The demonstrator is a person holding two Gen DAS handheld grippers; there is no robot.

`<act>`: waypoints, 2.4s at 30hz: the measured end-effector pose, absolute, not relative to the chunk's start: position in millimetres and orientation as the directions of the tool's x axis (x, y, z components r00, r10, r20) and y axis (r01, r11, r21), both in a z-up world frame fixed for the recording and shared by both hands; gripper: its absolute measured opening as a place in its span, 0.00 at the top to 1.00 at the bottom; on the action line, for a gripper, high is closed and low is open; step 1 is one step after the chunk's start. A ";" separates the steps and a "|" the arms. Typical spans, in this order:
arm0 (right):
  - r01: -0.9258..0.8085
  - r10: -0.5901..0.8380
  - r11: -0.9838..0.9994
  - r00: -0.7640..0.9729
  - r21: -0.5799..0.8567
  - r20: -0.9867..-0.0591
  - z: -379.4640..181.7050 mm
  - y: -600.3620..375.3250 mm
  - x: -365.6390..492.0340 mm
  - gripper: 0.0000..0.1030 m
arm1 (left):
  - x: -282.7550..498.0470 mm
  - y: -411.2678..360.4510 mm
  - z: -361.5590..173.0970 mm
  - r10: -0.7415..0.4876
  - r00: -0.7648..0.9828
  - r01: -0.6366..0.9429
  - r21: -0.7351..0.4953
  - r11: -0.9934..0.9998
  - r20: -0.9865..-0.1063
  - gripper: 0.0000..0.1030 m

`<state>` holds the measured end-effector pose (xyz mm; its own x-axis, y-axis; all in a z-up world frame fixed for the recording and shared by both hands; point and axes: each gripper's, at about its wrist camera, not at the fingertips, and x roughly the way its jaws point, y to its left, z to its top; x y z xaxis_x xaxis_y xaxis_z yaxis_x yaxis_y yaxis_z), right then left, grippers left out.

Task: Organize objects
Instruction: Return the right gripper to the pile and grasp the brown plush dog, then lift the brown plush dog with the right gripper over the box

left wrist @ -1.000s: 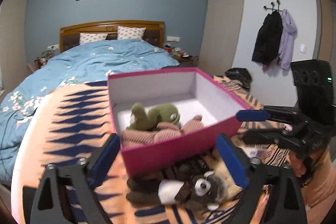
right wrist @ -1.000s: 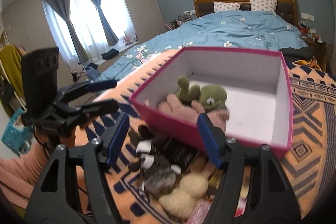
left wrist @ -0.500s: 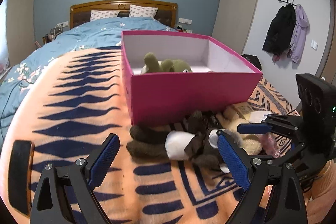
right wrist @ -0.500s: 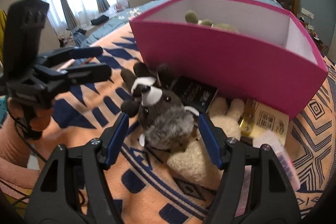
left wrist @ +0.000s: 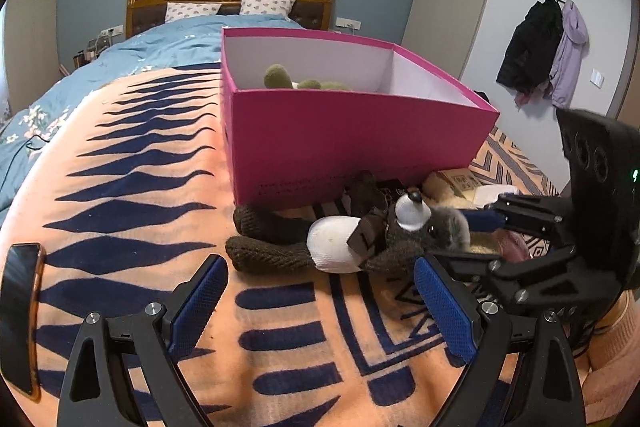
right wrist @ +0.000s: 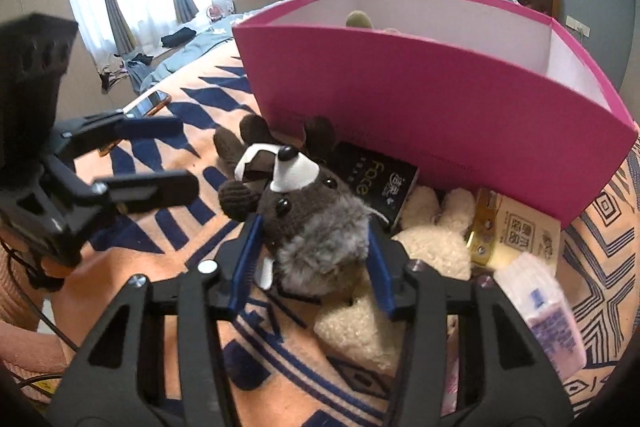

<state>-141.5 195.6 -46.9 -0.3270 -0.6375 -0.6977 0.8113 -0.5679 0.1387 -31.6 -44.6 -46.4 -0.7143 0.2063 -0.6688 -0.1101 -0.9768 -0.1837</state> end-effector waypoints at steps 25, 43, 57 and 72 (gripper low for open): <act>0.832 -0.682 -0.521 -0.273 0.189 -0.678 -31.4 214.0 -129.7 0.52 | -43.2 -29.7 -56.6 0.301 -0.664 -0.191 -0.234 -0.953 -0.684 0.14; 0.839 -0.708 -0.500 -0.253 0.215 -0.659 -15.9 211.4 -159.1 0.93 | -44.0 -22.6 -49.3 0.334 -0.652 -0.279 -0.194 -0.940 -0.681 0.15; 0.868 -0.661 -0.482 -0.273 0.117 -0.698 -37.9 202.9 -126.4 0.42 | -51.4 -36.3 -53.7 0.325 -0.646 -0.232 -0.228 -0.946 -0.691 0.15; 0.859 -0.700 -0.483 -0.264 0.167 -0.664 -19.9 216.8 -153.7 0.53 | -44.0 -14.6 -55.1 0.371 -0.602 -0.362 -0.172 -0.916 -0.707 0.15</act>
<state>-153.7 216.8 -19.9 -0.2641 -0.6996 -0.6639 0.8594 -0.4832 0.1673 -44.0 -14.6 -55.1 -0.6021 0.3712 -0.7069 -0.3624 -0.9160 -0.1722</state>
